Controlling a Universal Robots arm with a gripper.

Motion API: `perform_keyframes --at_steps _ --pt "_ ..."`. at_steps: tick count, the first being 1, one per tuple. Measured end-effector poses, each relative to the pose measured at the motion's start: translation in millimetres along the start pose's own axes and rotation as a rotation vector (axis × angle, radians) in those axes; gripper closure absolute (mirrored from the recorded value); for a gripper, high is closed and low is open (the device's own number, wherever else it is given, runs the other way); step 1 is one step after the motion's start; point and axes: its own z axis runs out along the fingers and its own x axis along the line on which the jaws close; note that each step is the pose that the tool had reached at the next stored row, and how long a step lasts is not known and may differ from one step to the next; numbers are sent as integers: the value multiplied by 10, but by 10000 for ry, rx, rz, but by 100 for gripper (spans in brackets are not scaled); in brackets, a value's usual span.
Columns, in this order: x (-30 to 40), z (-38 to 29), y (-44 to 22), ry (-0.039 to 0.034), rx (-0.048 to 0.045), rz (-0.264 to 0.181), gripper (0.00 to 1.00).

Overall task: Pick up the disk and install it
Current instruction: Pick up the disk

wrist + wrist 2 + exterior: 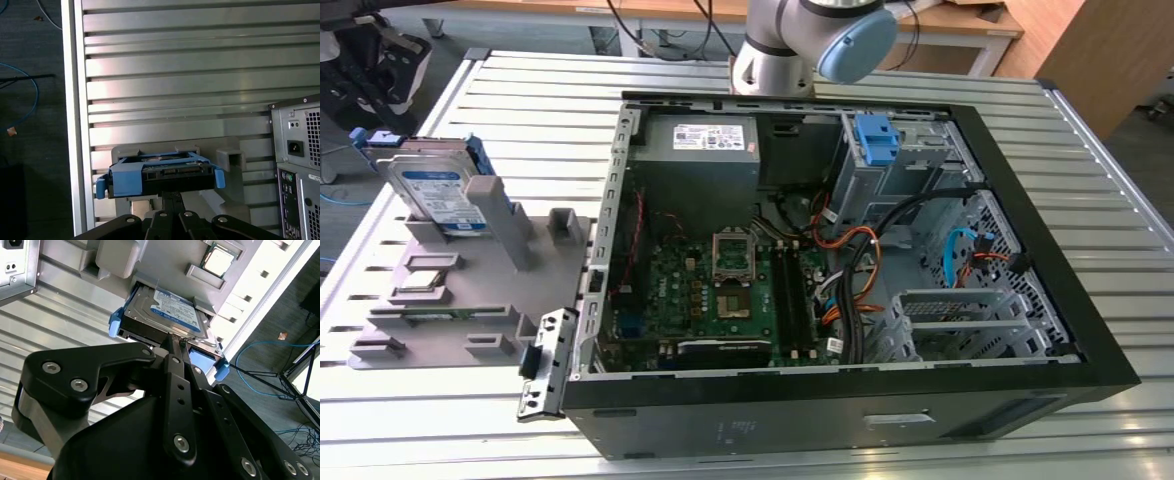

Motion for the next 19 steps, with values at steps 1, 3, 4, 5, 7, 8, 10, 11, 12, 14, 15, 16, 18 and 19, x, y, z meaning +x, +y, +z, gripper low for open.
perform_keyframes --at_steps 1,3,4,5,7,8,10,11,12,14,15,16,18,19 --pt "0 0 0 0 0 0 89" --pt "0 0 0 0 0 0 89" --pt "0 0 0 0 0 0 89" --pt "0 1 0 0 0 0 89" --pt "0 1 0 0 0 0 89" --pt "0 1 0 0 0 0 89" --pt "0 1 0 0 0 0 89" --pt "0 2 0 0 -1 0 89" --pt "0 3 0 0 -16 -5 89" --pt "1 4 1 8 -50 -91 89" --pt "0 4 0 13 -56 -206 89" --pt "0 4 0 22 -60 -362 89" --pt "0 4 0 39 -71 -714 89" --pt "0 4 0 48 -77 -896 89"
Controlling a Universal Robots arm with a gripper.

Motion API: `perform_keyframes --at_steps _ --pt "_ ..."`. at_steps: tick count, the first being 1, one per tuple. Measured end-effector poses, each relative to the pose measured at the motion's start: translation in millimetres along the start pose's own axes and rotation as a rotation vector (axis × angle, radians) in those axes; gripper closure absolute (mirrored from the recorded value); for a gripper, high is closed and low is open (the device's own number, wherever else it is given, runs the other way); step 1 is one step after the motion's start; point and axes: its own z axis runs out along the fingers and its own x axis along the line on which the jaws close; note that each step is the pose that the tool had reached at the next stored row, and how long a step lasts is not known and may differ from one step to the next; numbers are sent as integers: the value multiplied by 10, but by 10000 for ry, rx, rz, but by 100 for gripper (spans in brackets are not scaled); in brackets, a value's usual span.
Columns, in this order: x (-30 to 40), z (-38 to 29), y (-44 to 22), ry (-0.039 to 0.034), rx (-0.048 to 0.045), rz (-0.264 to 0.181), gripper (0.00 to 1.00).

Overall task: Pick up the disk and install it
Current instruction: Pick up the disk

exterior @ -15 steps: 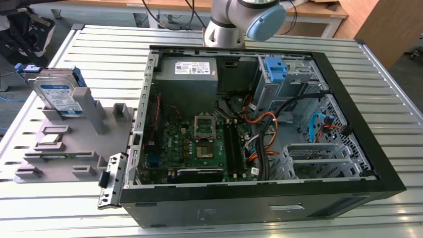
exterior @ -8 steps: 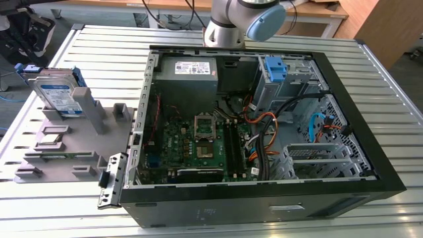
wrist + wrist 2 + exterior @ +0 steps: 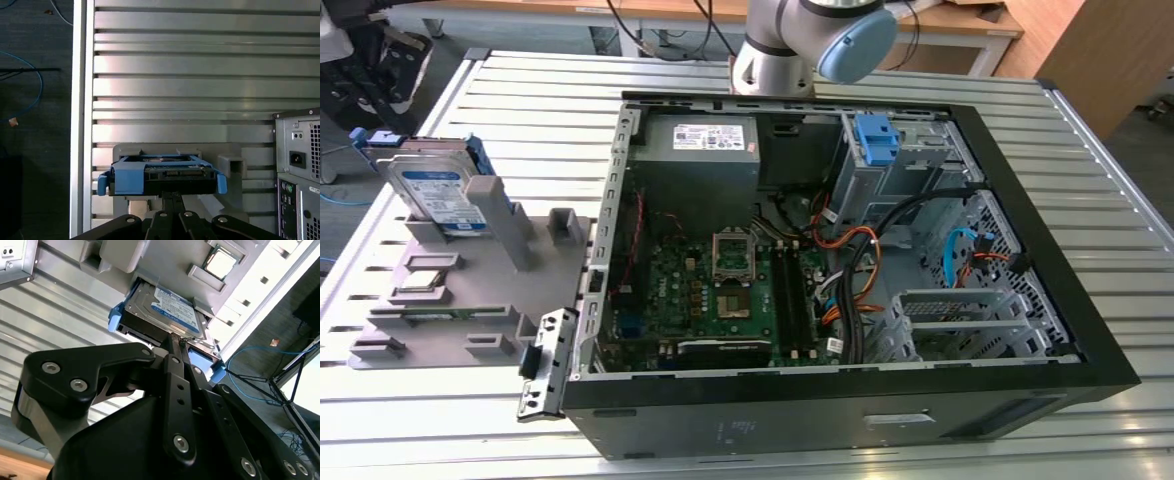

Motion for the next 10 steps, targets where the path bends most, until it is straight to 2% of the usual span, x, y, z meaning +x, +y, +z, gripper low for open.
perform_keyframes --at_steps 10 --pt "0 6 0 93 -57 -1821 89"
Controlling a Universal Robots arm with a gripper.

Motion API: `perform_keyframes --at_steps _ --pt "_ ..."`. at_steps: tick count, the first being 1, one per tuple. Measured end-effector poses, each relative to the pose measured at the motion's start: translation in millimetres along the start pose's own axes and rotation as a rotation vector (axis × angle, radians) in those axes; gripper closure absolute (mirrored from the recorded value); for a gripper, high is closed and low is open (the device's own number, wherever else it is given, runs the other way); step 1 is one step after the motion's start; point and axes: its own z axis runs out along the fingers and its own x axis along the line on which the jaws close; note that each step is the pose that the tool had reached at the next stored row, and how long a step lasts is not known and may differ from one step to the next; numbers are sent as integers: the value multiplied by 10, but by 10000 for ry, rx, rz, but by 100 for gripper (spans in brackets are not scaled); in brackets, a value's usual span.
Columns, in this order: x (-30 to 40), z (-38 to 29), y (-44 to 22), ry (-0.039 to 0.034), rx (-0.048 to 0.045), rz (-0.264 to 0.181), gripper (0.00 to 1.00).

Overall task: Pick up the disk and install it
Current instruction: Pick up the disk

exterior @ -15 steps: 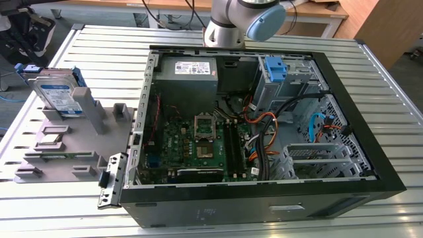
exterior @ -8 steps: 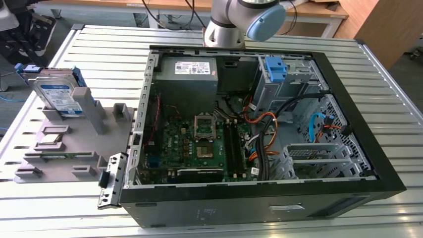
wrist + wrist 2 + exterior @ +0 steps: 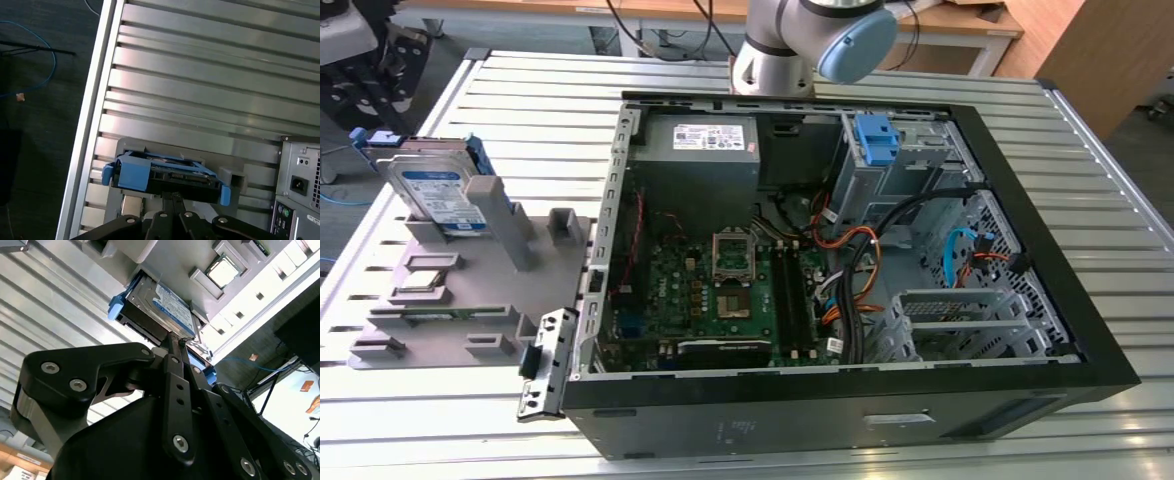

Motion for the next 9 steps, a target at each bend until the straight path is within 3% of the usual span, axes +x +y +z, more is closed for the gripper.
perform_keyframes --at_steps 9 --pt "0 11 0 82 -52 -1633 89"
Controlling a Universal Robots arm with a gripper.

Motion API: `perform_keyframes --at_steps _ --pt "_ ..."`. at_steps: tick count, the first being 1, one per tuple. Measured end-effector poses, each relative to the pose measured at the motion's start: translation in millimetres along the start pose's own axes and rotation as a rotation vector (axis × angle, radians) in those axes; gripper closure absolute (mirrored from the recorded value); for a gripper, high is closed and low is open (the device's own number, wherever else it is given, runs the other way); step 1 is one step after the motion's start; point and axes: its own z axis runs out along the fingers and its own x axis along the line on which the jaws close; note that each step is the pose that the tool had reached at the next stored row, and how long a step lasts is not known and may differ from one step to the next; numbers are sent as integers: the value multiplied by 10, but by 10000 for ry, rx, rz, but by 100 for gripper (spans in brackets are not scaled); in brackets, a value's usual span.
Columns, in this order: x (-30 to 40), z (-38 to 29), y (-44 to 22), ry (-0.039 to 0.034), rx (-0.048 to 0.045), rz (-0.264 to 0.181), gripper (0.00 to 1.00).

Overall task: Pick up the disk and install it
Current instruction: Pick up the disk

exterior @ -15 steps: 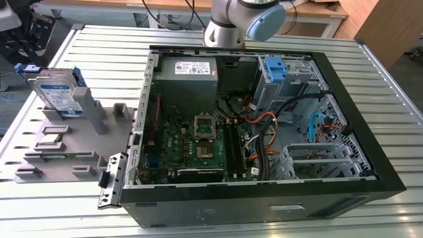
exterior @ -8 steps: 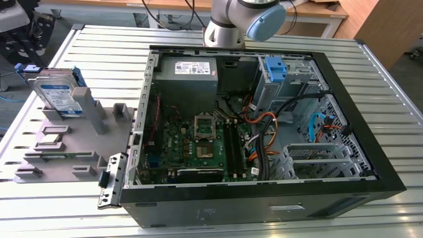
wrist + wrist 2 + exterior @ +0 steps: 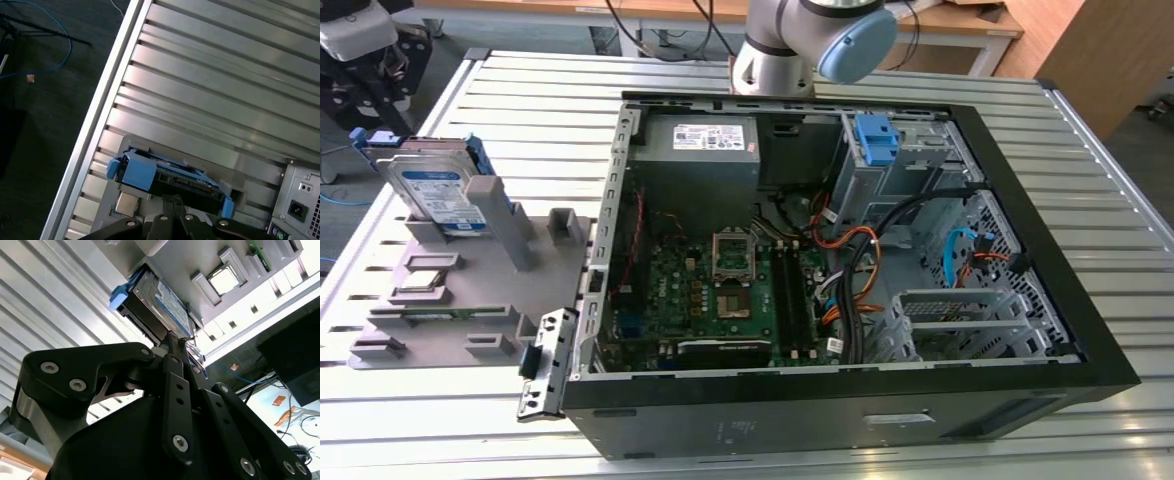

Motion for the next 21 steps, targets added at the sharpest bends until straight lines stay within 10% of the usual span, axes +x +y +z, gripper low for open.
perform_keyframes --at_steps 21 --pt "1 33 -2 192 -120 -3808 89"
